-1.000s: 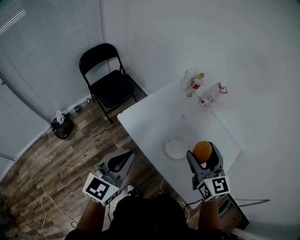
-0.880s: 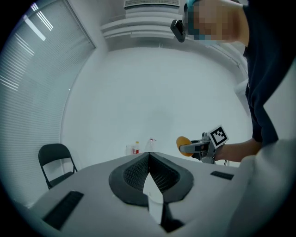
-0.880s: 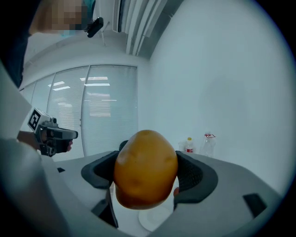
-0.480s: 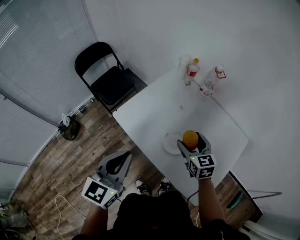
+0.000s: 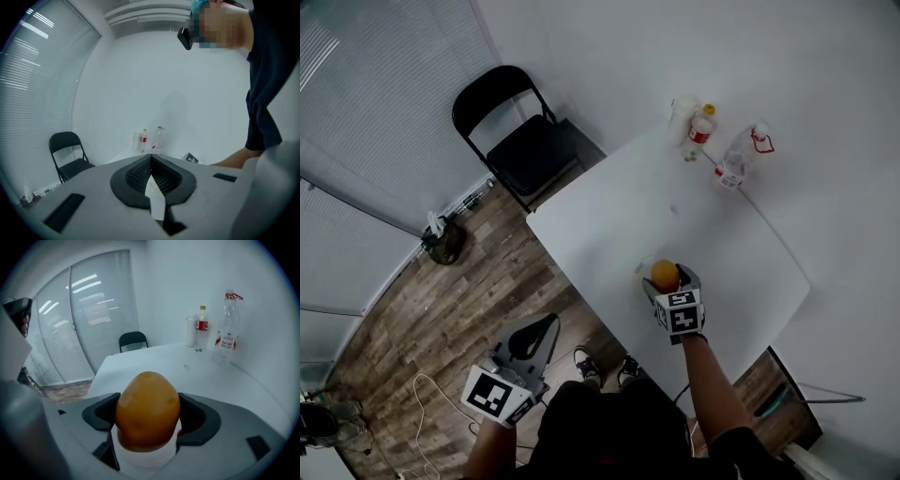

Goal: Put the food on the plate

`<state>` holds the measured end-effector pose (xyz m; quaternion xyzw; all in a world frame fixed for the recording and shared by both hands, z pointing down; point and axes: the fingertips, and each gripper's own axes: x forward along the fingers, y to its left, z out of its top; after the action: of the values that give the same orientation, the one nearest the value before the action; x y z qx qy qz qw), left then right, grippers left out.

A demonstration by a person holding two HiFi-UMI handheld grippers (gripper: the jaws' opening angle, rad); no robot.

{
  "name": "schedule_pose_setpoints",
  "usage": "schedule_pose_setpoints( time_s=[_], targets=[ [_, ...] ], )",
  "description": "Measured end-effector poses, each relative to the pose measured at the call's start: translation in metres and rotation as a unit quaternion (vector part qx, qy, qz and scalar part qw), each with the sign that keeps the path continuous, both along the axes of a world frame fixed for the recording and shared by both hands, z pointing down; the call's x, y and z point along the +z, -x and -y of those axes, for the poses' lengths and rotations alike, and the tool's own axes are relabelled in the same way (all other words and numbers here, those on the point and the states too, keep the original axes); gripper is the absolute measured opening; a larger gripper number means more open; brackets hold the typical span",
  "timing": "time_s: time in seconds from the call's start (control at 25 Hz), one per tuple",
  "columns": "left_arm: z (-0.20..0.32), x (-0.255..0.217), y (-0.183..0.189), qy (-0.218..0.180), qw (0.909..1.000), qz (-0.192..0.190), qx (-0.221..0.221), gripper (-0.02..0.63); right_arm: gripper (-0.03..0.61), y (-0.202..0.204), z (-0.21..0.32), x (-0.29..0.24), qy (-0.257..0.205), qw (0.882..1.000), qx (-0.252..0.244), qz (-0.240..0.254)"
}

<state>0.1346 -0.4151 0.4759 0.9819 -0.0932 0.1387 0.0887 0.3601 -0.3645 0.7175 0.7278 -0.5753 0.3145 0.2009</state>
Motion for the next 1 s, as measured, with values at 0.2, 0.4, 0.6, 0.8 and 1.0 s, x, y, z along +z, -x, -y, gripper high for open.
schedule_pose_setpoints(
  time_s=[0.2,0.4,0.6,0.8,1.0],
  targets=[
    [0.011,0.008,0.005,0.013,0.9998,0.005,-0.015,0.020,0.396,0.003,0.005,0.030,0.038,0.999,-0.001,0.006],
    [0.018,0.012,0.010,0.017,0.9996,0.010,-0.021,0.020,0.396,0.007,0.007,0.048,0.056,0.998,-0.001,0.002],
    [0.020,0.014,0.017,0.018,0.9995,0.013,-0.024,0.020,0.397,0.010,0.012,0.048,0.055,0.998,-0.009,0.011],
    [0.017,0.006,0.020,0.021,0.9996,0.004,-0.016,0.020,0.400,0.010,0.012,0.015,0.008,1.000,-0.004,0.013],
    [0.005,-0.013,0.021,0.009,0.9998,-0.015,0.009,0.020,0.400,0.010,-0.010,-0.084,-0.112,0.993,0.032,-0.011]
  ],
)
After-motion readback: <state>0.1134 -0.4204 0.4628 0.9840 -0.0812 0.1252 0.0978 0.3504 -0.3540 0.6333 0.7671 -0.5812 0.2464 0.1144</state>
